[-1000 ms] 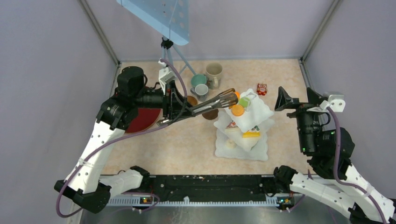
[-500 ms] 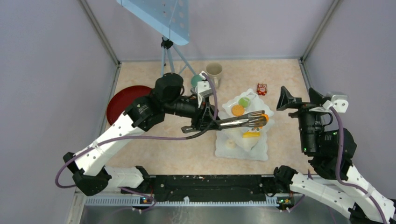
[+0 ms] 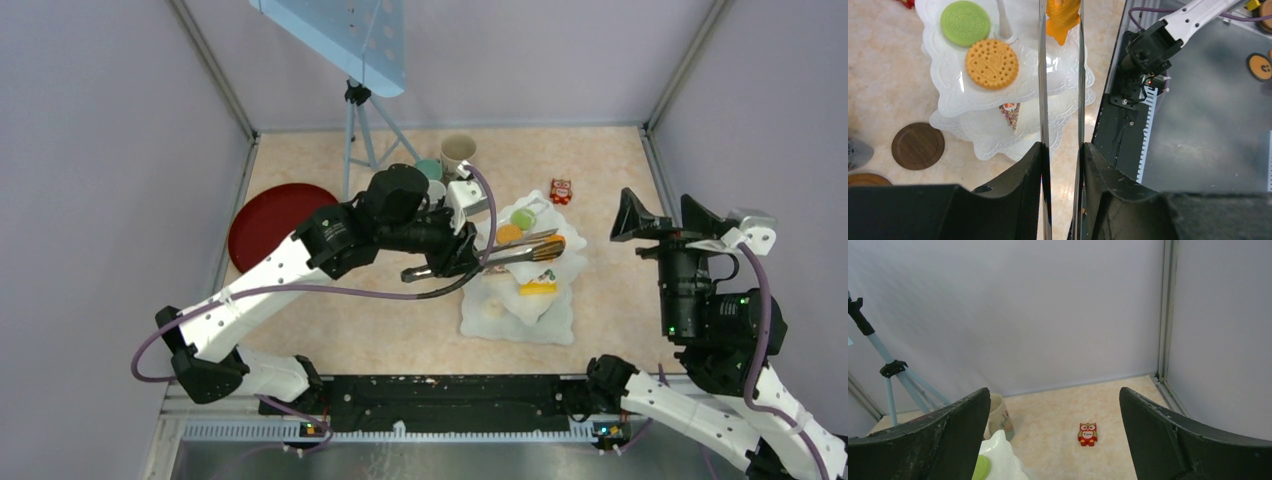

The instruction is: Serve the afternoon tea

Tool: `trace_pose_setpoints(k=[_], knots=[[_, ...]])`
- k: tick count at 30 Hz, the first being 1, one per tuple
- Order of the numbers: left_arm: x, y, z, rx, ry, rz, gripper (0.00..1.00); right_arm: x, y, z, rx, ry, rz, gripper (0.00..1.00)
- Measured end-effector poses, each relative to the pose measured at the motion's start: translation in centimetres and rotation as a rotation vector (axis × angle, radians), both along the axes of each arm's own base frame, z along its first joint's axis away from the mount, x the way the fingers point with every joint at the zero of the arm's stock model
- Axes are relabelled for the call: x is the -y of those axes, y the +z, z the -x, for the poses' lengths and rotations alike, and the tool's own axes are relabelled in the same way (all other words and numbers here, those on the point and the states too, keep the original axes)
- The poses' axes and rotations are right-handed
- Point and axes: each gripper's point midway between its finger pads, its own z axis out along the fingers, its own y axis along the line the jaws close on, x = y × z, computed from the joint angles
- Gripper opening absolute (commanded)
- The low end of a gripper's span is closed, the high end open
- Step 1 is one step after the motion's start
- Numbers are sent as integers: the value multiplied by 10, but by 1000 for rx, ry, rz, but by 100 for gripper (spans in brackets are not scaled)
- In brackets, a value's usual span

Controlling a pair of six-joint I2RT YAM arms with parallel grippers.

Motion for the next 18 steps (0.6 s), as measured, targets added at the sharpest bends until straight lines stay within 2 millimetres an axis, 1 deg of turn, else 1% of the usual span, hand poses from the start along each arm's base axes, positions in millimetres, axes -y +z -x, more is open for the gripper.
trace_pose_setpoints(k=[3, 7, 10, 13, 18], knots=[[-4, -6, -3, -2, 26, -30, 31, 1, 0, 0, 0, -4, 6, 98], [-3, -11, -5, -5, 40, -56, 36, 1, 0, 0, 0, -6, 14, 98], [-2, -14, -5, -9, 41, -69, 42, 2, 0, 1, 1, -6, 13, 98], [-3, -15, -5, -10, 43, -75, 47, 3, 1, 2, 3, -6, 10, 98], [-3, -10, -5, -2, 45, -66, 50, 5, 1, 3, 7, -6, 5, 98]])
